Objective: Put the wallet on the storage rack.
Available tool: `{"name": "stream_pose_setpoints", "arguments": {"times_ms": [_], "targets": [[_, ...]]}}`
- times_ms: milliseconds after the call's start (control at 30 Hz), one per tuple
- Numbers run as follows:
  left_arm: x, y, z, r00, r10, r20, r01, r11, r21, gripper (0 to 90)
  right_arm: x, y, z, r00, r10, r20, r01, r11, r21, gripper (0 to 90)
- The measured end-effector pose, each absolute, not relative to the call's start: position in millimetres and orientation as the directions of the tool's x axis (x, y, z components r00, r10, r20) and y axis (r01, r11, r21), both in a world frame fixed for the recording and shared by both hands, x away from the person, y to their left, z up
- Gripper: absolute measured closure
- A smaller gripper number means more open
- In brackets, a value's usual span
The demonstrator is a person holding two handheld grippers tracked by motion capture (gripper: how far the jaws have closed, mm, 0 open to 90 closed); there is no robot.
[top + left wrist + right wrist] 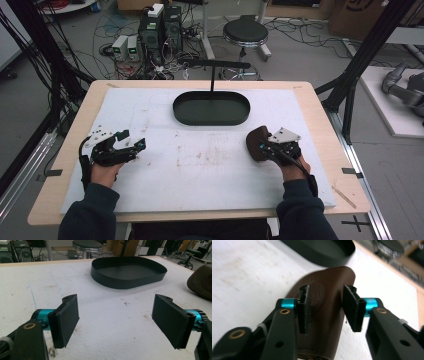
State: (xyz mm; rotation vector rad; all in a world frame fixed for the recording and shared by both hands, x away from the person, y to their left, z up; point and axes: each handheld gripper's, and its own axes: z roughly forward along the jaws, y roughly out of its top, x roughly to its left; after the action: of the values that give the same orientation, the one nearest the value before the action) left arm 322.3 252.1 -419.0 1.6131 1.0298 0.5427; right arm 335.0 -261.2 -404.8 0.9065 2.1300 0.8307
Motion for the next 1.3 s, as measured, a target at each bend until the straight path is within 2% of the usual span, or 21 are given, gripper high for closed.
{"name": "stream_pose_setpoints", "arguments": {"times_ms": [167, 300, 400, 500, 800, 933, 1033, 1167, 1300], "targets": [[322, 251, -419, 0.521, 0.838, -0.161, 0.342, -0.032, 0.939, 21.6, 329, -256, -401, -0.585, 0.753, -0.302, 0.278, 0.536, 0.797, 63.2], [322, 251, -419, 0.522, 0.837, -0.161, 0.342, -0.033, 0.939, 21.6, 327, -246, -400, -0.633, 0.719, -0.285, 0.234, 0.529, 0.816, 60.3], [322, 251, -419, 0.522, 0.838, -0.161, 0.342, -0.032, 0.939, 21.6, 327, -237, -401, -0.641, 0.703, -0.308, 0.216, 0.551, 0.806, 59.7], [322, 252, -419, 0.521, 0.838, -0.162, 0.343, -0.032, 0.939, 21.6, 326, -232, -402, -0.652, 0.692, -0.309, 0.206, 0.554, 0.807, 55.3], [322, 252, -419, 0.523, 0.837, -0.161, 0.341, -0.033, 0.939, 21.6, 325, -234, -400, -0.635, 0.704, -0.317, 0.196, 0.544, 0.816, 51.9], [321, 251, -419, 0.524, 0.837, -0.158, 0.341, -0.036, 0.940, 21.6, 325, -236, -400, -0.629, 0.716, -0.303, 0.205, 0.528, 0.824, 47.5], [321, 251, -419, 0.525, 0.836, -0.159, 0.340, -0.034, 0.940, 21.6, 326, -236, -401, -0.622, 0.731, -0.281, 0.219, 0.507, 0.834, 37.9], [320, 252, -418, 0.527, 0.836, -0.155, 0.334, -0.036, 0.942, 21.6, 330, -235, -407, -0.615, 0.748, -0.251, 0.280, 0.504, 0.817, 31.6], [320, 251, -419, 0.541, 0.828, -0.144, 0.317, -0.043, 0.948, 21.6, 336, -237, -416, -0.612, 0.767, -0.193, 0.360, 0.487, 0.796, 31.5]]}}
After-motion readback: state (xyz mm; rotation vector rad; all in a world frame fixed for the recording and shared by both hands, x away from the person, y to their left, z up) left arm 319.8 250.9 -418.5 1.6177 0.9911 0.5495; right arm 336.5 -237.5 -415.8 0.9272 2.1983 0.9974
